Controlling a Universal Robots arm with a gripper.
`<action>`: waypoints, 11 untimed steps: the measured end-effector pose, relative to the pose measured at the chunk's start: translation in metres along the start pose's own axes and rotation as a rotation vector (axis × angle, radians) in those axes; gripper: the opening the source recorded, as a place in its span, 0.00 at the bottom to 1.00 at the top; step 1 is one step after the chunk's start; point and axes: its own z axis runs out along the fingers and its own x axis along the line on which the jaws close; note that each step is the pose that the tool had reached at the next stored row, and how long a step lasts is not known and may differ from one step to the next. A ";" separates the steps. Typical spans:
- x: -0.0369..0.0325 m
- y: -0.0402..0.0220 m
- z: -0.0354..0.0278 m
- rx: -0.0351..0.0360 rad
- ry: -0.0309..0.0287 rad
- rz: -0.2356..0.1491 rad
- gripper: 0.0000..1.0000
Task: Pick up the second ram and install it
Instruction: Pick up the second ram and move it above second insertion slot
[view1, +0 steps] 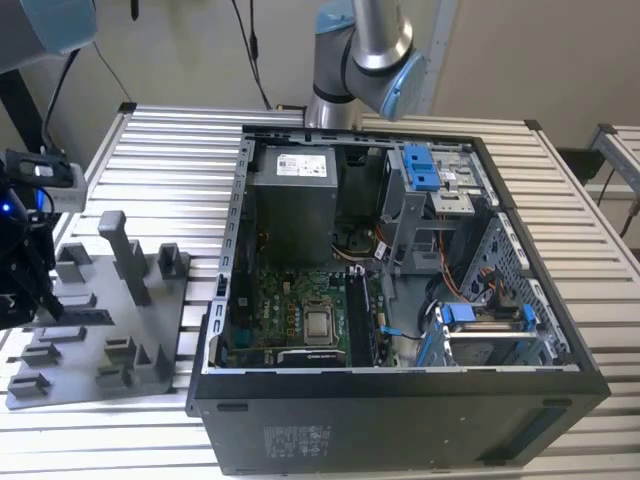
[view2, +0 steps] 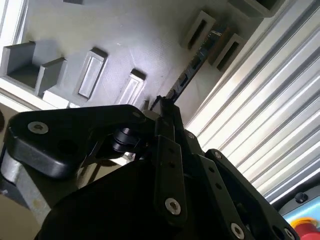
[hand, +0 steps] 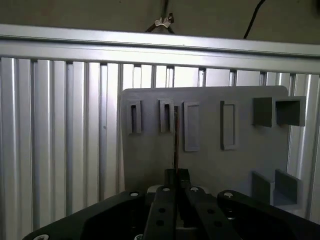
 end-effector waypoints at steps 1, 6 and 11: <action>-0.0002 0.0000 -0.0024 0.0000 0.0000 0.000 0.14; -0.0010 0.0002 -0.0134 0.0000 0.0000 0.000 0.14; -0.0019 0.0004 -0.0252 0.0000 0.0000 0.000 0.14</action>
